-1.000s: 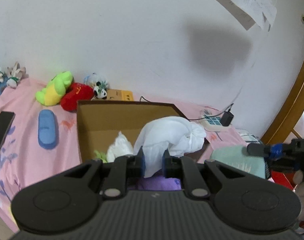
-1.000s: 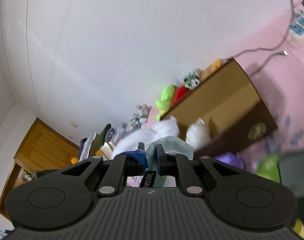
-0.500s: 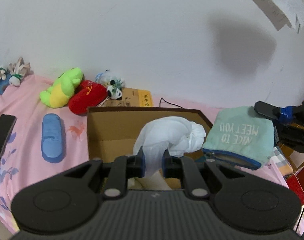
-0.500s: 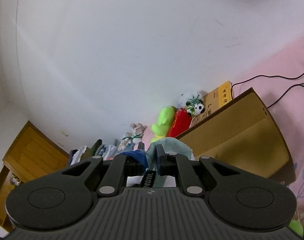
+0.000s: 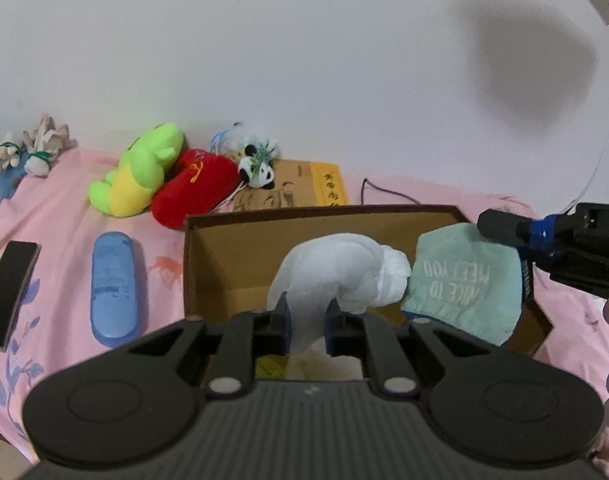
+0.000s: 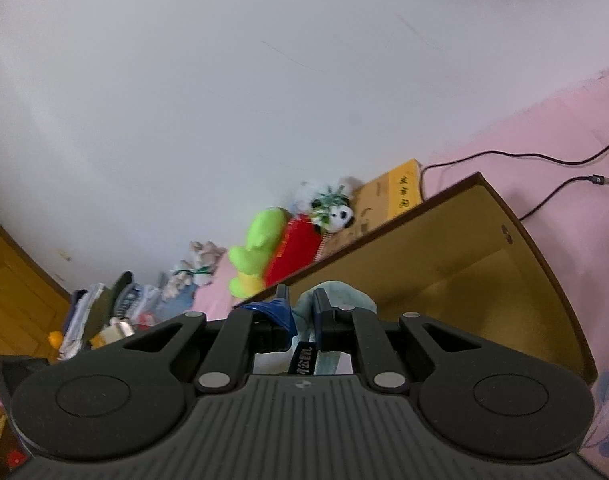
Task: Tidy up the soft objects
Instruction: 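Carry the white bag and teal pouch over the brown box with both tools, then open both tools to release the bag and pouch into the box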
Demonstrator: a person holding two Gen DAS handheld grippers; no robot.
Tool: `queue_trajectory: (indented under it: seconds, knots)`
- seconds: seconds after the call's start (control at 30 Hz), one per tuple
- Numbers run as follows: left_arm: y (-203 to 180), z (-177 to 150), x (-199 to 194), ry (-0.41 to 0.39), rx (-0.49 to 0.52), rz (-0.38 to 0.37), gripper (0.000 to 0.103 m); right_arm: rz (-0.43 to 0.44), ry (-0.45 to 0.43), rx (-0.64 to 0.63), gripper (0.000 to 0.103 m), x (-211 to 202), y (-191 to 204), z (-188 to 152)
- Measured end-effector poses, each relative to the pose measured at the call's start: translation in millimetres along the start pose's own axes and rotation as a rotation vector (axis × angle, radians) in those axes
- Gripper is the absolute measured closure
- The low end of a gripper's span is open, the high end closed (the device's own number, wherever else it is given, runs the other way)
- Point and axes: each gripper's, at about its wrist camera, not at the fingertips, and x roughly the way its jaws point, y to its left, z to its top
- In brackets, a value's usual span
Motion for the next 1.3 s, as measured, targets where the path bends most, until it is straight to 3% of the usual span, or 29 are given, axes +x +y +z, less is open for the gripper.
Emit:
queue_trajectory:
  seconds: [0.27, 0.47, 0.63, 0.7, 0.77, 0.8, 1.3]
  knots:
    - [4, -1, 35, 0.062, -0.013, 0.073, 0.091, -0.086, 0.007, -0.069, 0.103, 21, 0, -4]
    - [8, -5, 48, 0.097, -0.019, 0.118, 0.088, -0.085, 0.012, -0.091, 0.103, 21, 3, -7]
    - [7, -5, 49, 0.103, -0.008, 0.158, 0.074, -0.077, 0.018, -0.091, 0.102, 19, 9, -10]
    - [7, -6, 47, 0.098, -0.008, 0.167, 0.062, -0.074, 0.015, -0.097, 0.102, 16, 12, -13]
    - [6, -5, 44, 0.09, -0.008, 0.175, 0.039, -0.074, 0.014, -0.103, 0.101, 13, 15, -16]
    - [5, -6, 42, 0.08, -0.006, 0.179, 0.035, -0.076, 0.012, -0.106, 0.101, 10, 17, -18]
    - [-10, -15, 1, 0.057, -0.017, 0.197, 0.03, -0.126, -0.035, -0.172, 0.099, -34, 29, -44]
